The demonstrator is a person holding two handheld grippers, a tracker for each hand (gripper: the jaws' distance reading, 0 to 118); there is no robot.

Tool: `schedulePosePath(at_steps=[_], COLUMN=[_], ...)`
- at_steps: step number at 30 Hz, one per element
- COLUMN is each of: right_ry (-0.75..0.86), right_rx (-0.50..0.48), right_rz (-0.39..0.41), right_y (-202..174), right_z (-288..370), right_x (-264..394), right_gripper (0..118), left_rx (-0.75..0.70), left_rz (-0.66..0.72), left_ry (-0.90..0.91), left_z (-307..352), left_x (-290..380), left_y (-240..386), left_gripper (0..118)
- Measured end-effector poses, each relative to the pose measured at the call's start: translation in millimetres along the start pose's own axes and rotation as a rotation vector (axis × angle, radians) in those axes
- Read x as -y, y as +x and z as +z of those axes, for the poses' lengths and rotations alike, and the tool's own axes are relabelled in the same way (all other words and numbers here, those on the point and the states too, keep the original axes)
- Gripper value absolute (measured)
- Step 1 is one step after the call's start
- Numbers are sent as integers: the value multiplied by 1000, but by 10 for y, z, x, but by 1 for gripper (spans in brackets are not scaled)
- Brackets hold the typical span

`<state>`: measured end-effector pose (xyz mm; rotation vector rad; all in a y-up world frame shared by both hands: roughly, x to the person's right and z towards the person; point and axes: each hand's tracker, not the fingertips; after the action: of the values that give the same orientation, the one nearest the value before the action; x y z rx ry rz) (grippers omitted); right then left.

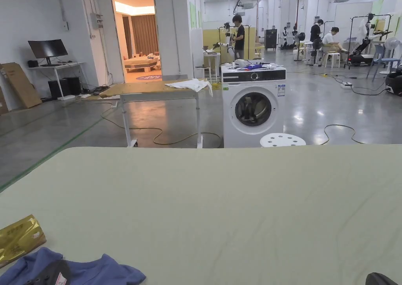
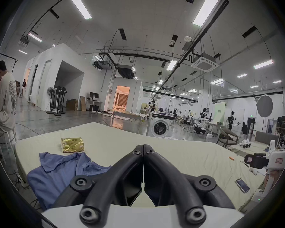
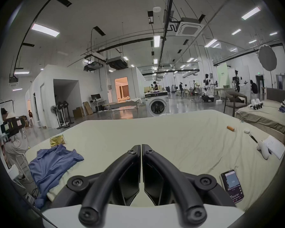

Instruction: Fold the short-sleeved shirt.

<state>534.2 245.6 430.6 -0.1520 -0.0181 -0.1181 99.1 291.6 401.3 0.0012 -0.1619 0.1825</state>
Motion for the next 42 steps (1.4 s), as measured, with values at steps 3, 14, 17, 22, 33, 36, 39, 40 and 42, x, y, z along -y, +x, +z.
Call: schedulePosePath(at_steps=[3, 14, 17, 22, 33, 36, 39, 40, 42], right_ry=[-13, 28, 27, 24, -40, -51, -82, -100, -142], right_rx=[16, -17, -37, -64, -235, -243, -232, -232, -228], right_rz=[8, 102, 113, 114, 52, 48, 81, 76, 52], right_y=[-35, -205, -263, -344, -648, -646, -628, -618, -570], right_z=[-12, -8, -48, -141, -358, -379, -409, -417, -444], right_x=[9, -63, -63, -30, 59, 112, 199, 222, 271], right_gripper=[0, 0, 0, 0, 0, 0, 0, 0, 0], left_rx=[13, 28, 11, -31, -166, -182, -199, -170, -165], left_rz=[-29, -94, -105, -121, -136, -154, -185, -195, -144], left_ry=[-12, -27, -32, -37, -80, -158, -271, -330, -421], left_z=[-2, -10, 19, 119, 323, 173, -188, -354, -738], left_x=[15, 42, 42, 39, 65, 162, 383, 478, 688], left_y=[57, 126, 85, -40, -431, -620, -862, -960, -1226], left_gripper=[0, 0, 0, 0, 14, 52, 77, 78, 79])
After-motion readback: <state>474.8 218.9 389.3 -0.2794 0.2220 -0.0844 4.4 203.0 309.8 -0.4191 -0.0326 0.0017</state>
